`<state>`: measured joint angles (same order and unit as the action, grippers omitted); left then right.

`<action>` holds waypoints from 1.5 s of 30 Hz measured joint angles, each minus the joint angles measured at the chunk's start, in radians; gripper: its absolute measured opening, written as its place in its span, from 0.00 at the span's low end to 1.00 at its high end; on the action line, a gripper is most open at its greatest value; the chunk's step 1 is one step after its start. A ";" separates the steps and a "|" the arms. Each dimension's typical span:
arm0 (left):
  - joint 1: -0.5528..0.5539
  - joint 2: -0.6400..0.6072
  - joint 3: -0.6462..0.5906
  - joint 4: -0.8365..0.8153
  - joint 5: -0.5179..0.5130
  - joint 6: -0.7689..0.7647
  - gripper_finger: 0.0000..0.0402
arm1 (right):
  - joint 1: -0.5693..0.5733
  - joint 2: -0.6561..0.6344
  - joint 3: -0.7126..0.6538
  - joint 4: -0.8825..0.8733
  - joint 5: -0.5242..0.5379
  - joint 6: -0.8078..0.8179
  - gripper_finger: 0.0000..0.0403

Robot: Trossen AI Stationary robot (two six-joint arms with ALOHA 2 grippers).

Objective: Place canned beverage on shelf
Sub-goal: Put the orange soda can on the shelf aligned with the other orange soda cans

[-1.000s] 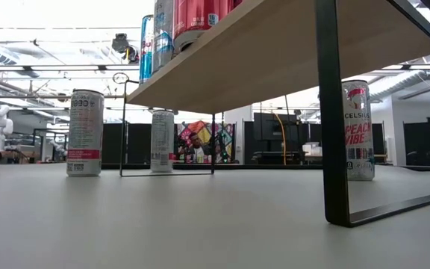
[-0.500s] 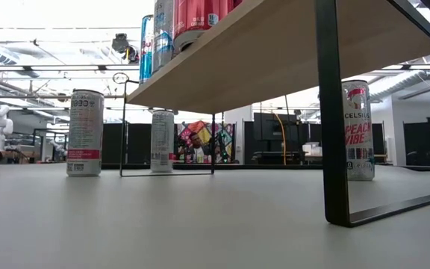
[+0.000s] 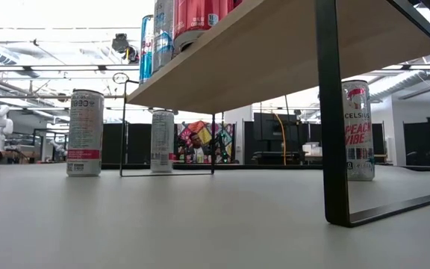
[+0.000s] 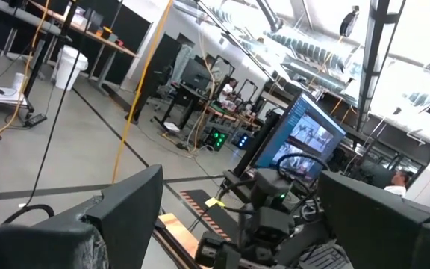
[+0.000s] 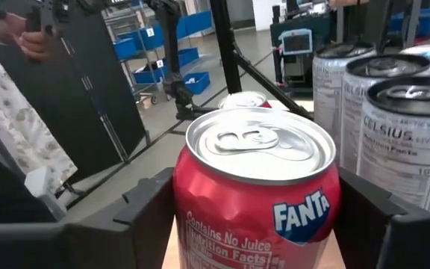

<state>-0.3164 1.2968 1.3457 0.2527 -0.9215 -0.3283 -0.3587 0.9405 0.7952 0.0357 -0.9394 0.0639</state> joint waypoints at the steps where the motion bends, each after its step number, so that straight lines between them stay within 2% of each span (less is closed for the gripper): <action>1: 0.000 0.000 0.000 0.000 0.000 0.000 0.89 | 0.006 0.010 0.000 -0.005 0.000 -0.019 0.64; 5: 0.001 0.000 0.000 -0.001 0.000 0.000 0.89 | 0.049 0.043 -0.002 -0.020 0.006 -0.112 0.64; 18: 0.001 0.001 0.000 -0.005 0.000 -0.003 0.89 | 0.106 0.098 -0.002 -0.011 0.153 -0.206 0.63; 45: 0.001 0.001 0.000 -0.019 0.000 -0.005 0.89 | 0.133 0.170 0.001 0.005 0.168 -0.200 0.63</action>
<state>-0.3157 1.2976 1.3457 0.2334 -0.9214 -0.3336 -0.2256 1.1110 0.7963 0.0402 -0.7717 -0.1365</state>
